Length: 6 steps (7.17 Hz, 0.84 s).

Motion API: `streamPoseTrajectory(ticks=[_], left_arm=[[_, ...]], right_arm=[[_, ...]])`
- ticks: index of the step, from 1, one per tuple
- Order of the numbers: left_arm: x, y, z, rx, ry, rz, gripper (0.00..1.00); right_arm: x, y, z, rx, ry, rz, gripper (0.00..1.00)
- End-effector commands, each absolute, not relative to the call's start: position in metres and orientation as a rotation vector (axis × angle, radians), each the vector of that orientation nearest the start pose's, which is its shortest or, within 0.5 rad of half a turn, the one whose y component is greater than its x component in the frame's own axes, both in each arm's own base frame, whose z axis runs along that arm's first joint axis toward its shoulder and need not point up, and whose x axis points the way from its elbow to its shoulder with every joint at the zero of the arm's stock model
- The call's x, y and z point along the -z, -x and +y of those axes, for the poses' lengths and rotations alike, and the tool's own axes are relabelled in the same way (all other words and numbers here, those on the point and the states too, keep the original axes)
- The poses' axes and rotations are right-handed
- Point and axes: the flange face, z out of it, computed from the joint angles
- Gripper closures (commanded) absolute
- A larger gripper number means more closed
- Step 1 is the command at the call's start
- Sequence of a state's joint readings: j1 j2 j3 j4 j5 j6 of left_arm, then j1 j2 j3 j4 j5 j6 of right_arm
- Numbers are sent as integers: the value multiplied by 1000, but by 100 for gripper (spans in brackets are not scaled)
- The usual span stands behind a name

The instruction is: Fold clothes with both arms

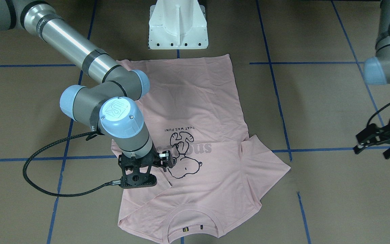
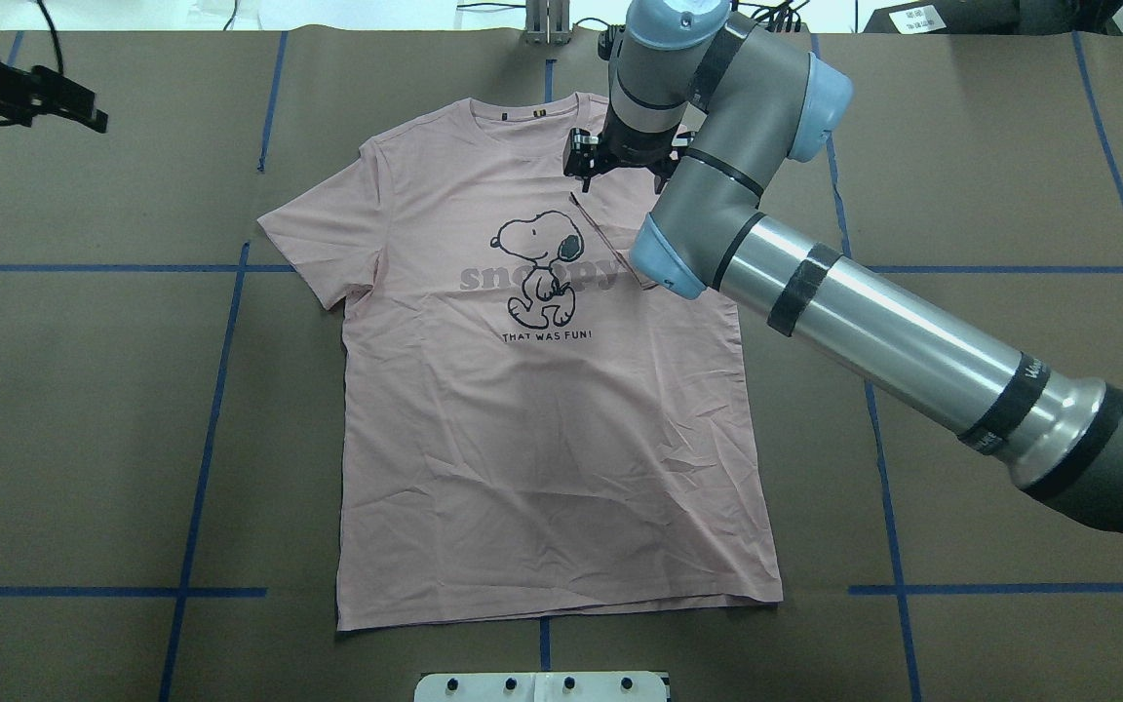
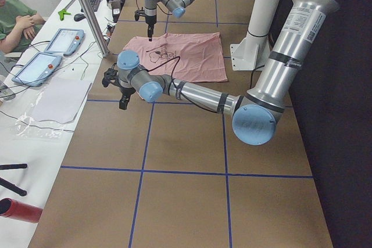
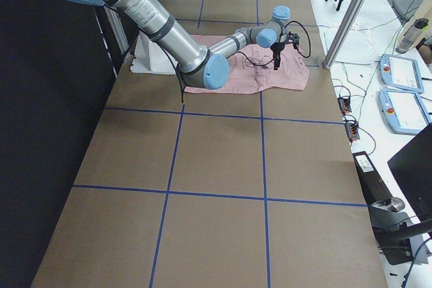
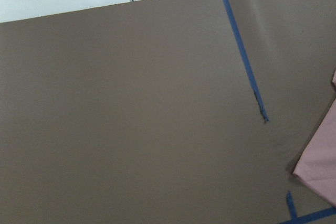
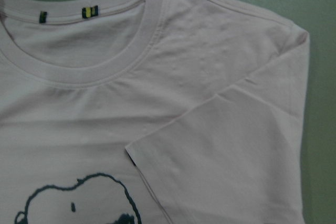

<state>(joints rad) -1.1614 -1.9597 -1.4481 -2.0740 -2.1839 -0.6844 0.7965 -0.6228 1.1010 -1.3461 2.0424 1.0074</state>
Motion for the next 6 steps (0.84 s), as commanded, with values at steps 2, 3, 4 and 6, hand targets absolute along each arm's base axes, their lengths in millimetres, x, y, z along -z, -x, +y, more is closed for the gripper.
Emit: streamPoseTrajectory(ticks=[2,3,4,6], left_arm=[[-409,-338,-613,138,-336,829,0],[-410,-366,-607,138,-359,798,0],[-423,-381,-617,144,-354,800,1],[-448,-395,-615,131,-353,810,5]], right_arm=[[-304,413,-664,-111,-20,-780,0],[-325,384,-674,-39,-32,-785,0],[-341,359,-682,-29,-22,-796,0],[-342,354,-684,-30,-21,-801,0]])
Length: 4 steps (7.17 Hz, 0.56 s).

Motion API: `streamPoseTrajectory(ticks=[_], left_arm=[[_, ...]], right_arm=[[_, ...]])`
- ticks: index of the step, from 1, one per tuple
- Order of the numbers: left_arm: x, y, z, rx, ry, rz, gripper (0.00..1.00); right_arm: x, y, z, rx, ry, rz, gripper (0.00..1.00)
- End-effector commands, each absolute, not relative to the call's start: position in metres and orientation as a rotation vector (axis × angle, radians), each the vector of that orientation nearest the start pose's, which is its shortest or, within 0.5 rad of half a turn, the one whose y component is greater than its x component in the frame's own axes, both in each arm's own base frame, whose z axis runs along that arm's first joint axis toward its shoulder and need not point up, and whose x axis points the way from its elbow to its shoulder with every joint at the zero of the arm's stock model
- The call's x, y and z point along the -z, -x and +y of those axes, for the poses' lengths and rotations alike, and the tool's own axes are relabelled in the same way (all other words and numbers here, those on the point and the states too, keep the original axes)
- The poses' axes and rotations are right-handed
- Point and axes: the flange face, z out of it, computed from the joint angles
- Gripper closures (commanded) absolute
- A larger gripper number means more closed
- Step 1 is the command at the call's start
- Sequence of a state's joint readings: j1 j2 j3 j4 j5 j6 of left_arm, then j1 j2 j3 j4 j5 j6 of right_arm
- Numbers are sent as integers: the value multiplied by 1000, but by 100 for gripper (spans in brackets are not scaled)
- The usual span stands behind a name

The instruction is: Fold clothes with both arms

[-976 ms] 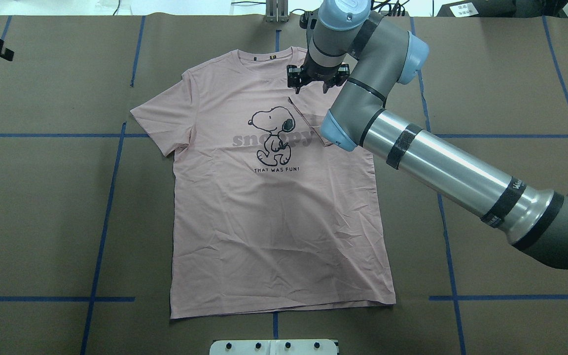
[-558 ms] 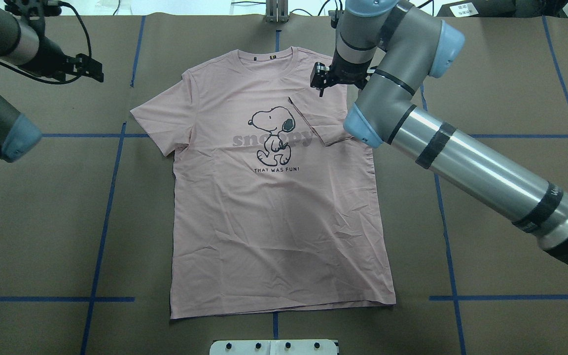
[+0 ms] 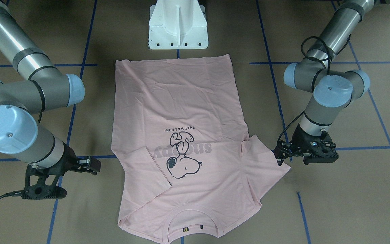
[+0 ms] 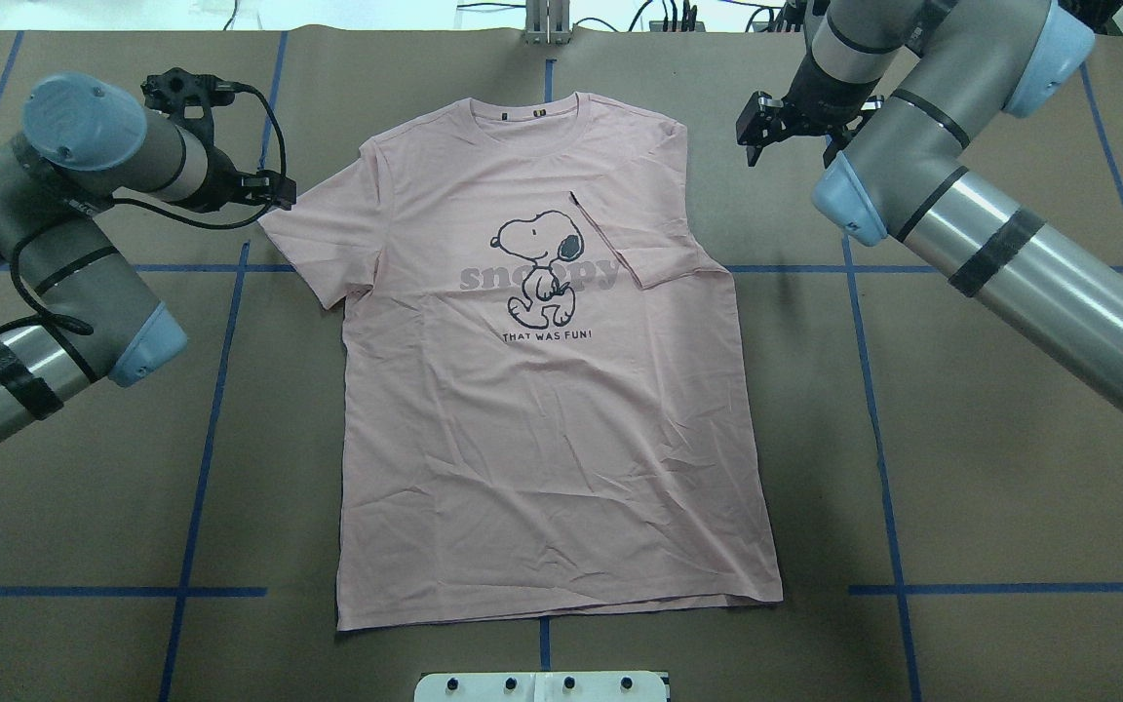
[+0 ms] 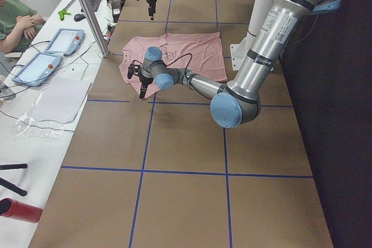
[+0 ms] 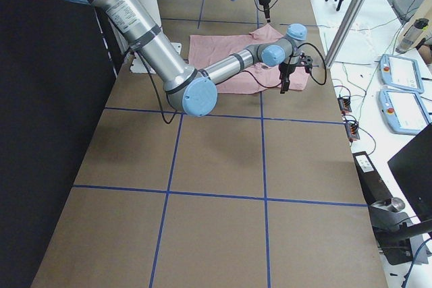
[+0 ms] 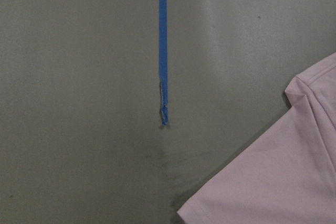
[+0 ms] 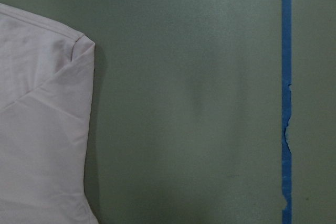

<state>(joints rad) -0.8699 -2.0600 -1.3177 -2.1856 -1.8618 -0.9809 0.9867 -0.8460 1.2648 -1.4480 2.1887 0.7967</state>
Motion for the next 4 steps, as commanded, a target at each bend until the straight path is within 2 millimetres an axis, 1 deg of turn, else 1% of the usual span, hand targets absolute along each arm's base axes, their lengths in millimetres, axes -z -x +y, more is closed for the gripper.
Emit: streamPoseTrajectory(ticks=[1,3,4], left_arm=[[-451,-398,-614,125,-356,816,7],[-460,-404,-613,116,-355,818,19],[-460,-404,-613,116,-355,818,30]], right_arm=[[-342,354,-684,-31,-23,-799,0],[-342,354,-684,-32,-24,-798,0],[-342,354,-684,-33,-25,-798,0]])
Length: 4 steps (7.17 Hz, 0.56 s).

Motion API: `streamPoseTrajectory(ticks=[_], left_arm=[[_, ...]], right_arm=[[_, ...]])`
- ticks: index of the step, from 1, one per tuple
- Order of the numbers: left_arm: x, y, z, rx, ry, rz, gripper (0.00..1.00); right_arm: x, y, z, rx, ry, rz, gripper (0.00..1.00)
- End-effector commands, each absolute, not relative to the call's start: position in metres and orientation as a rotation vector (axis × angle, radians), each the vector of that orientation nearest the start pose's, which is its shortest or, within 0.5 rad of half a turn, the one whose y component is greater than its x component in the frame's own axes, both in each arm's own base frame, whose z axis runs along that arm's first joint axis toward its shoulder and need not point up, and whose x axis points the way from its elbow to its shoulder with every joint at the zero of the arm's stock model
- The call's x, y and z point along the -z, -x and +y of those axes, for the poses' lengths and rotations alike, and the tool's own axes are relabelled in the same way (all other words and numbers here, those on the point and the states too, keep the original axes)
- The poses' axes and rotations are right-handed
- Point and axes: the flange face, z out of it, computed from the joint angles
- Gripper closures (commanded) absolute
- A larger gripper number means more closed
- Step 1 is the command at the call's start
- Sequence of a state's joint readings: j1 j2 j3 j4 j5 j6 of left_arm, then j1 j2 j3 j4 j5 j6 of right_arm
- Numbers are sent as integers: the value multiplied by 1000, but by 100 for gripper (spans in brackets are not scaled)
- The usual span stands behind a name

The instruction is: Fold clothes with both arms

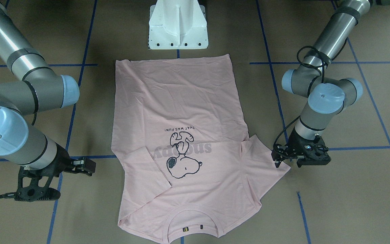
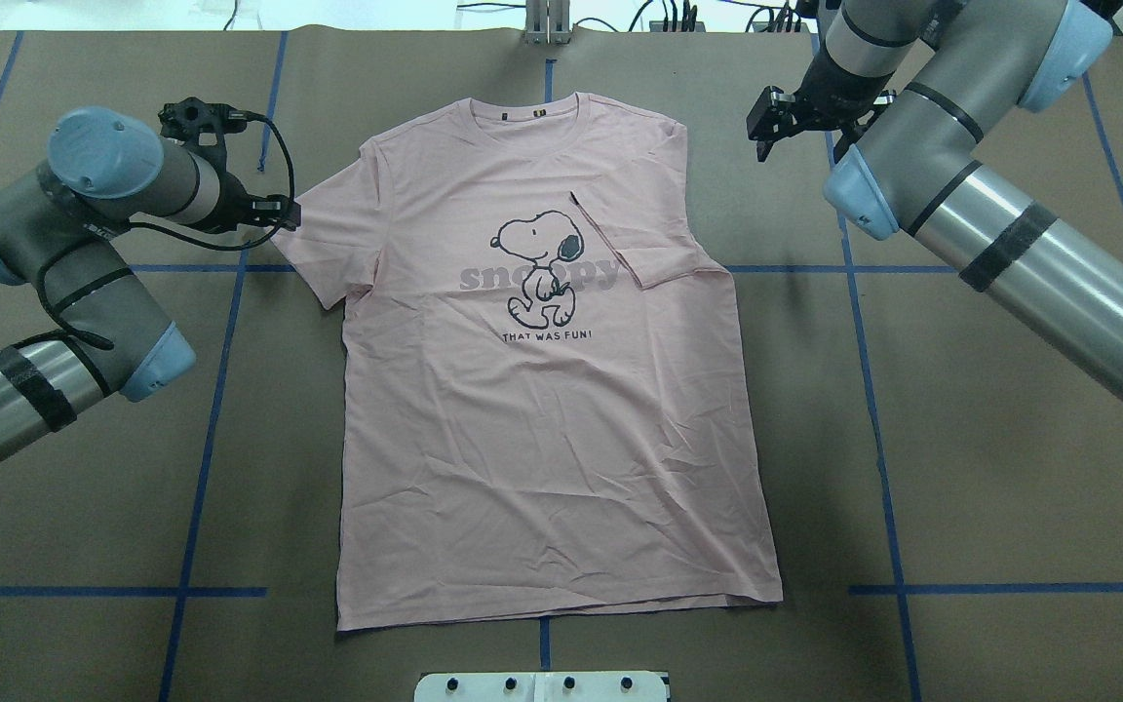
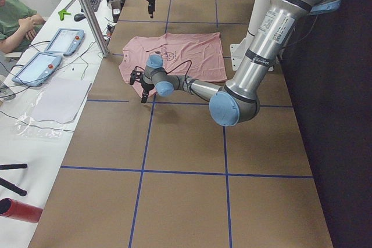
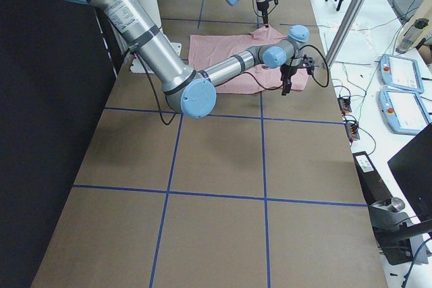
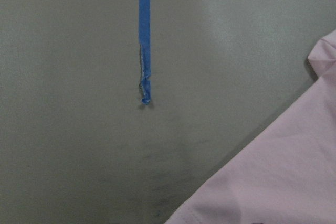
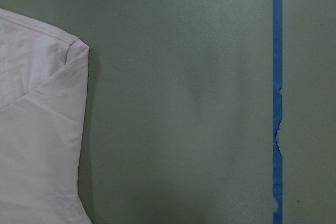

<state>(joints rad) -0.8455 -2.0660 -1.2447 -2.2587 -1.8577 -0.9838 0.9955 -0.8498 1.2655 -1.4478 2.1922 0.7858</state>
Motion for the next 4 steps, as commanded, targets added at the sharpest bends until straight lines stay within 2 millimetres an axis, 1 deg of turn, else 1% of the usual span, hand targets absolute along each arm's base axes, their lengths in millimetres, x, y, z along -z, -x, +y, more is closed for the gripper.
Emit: streamPoseTrajectory(ticks=[1,2,3,4], left_arm=[[-460,-404,-613,114,-354,819,52],[-459,-405,-613,107,-357,817,82],[-458,-404,-614,108,-359,818,100],[-456,-405,-613,113,-357,822,100]], right_arm=[[-342,355,-684,-32,-25,-798,0],[-342,355,-684,-32,-25,-798,0],[-343,355,-684,-31,-25,-796,0],[-343,355,-684,-31,-25,-796,0]])
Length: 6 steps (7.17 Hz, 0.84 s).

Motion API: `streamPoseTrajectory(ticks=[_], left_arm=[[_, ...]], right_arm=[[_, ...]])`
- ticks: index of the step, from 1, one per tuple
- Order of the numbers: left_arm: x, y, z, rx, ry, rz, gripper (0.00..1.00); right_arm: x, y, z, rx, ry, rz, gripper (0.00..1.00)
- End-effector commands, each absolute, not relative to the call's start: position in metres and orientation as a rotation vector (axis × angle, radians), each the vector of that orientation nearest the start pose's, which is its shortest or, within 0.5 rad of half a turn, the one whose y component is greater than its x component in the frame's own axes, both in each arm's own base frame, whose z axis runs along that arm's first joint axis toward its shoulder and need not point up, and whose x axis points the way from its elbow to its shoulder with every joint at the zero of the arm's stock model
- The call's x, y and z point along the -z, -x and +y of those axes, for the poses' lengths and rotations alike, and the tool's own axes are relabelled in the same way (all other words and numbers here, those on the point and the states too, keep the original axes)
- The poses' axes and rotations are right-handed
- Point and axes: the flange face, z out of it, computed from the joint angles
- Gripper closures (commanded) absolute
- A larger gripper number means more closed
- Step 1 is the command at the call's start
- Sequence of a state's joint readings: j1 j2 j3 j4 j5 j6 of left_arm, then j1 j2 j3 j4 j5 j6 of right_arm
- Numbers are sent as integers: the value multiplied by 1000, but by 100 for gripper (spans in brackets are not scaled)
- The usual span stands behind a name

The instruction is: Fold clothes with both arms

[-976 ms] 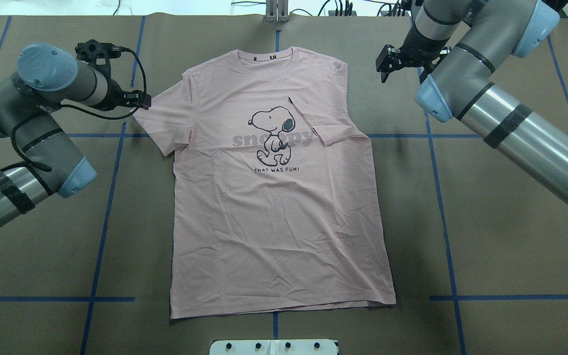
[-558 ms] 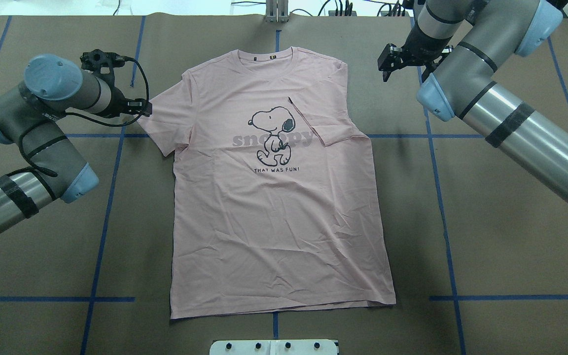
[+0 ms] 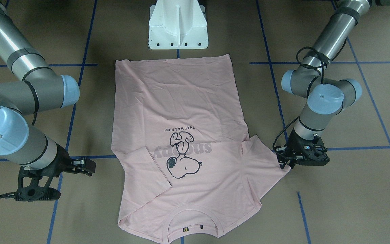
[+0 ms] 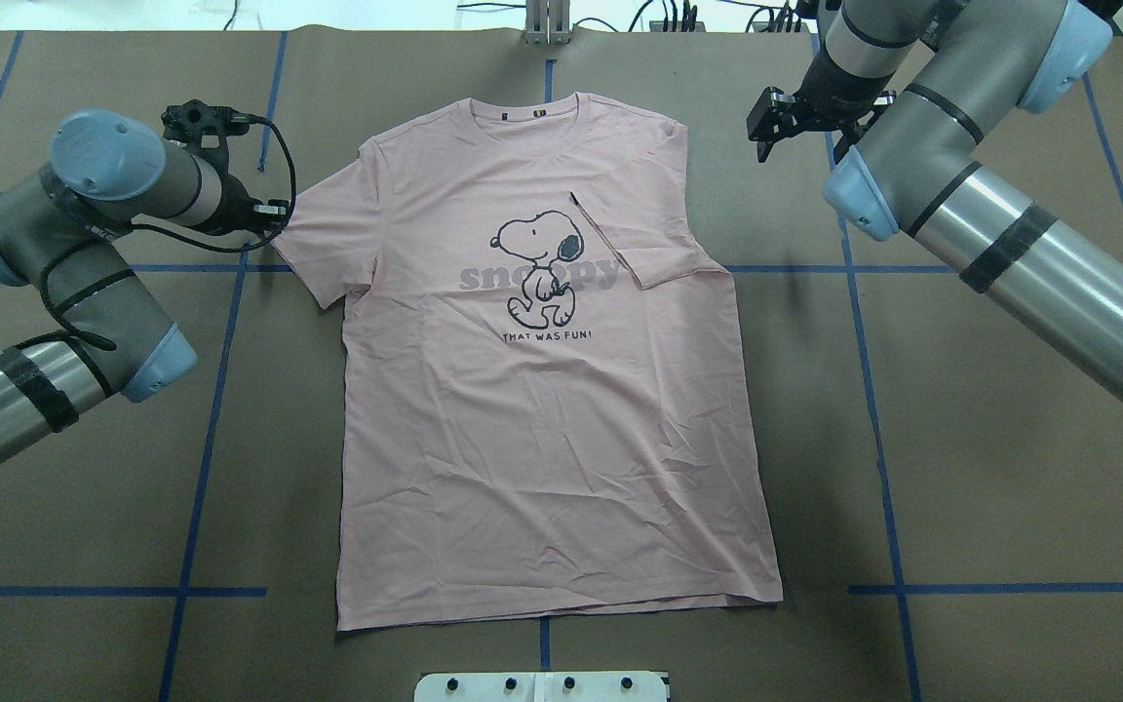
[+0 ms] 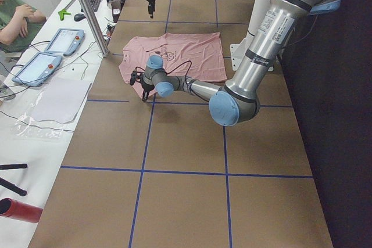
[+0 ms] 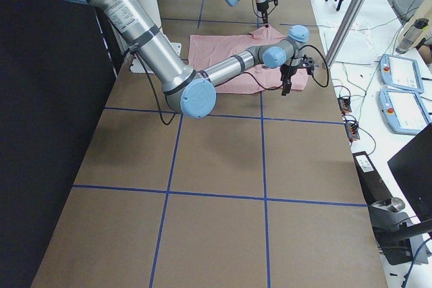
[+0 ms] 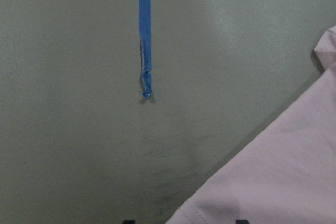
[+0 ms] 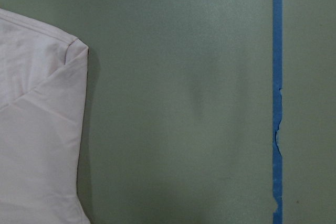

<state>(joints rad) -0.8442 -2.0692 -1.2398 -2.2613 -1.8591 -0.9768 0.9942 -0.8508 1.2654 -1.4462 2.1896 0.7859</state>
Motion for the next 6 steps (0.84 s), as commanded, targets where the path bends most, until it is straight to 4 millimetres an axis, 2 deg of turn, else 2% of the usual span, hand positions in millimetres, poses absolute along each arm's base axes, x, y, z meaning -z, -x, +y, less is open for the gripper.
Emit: streamPoseTrajectory(ticks=[1,2,3,4,5,6], left_arm=[[-451,-405,-614,113,-354,826,100],[-425,-404,-612,110,-357,862,100],[-379,-406,-608,136,-279,907,100],[-322,-415,-612,196,-230,928,100],[-282,-438,-611,286,-184,983,100],[-251,-490,-608,314,-125,997,100]], right_arm=[[-346,355,-683,-31,-24,-794,0],[-347,355,-683,-31,-24,-794,0],[-347,355,-682,-29,-26,-796,0],[-351,355,-681,-29,-23,-797,0],[-352,354,-681,-30,-22,-796,0],[-354,354,-680,-30,-21,-795,0]])
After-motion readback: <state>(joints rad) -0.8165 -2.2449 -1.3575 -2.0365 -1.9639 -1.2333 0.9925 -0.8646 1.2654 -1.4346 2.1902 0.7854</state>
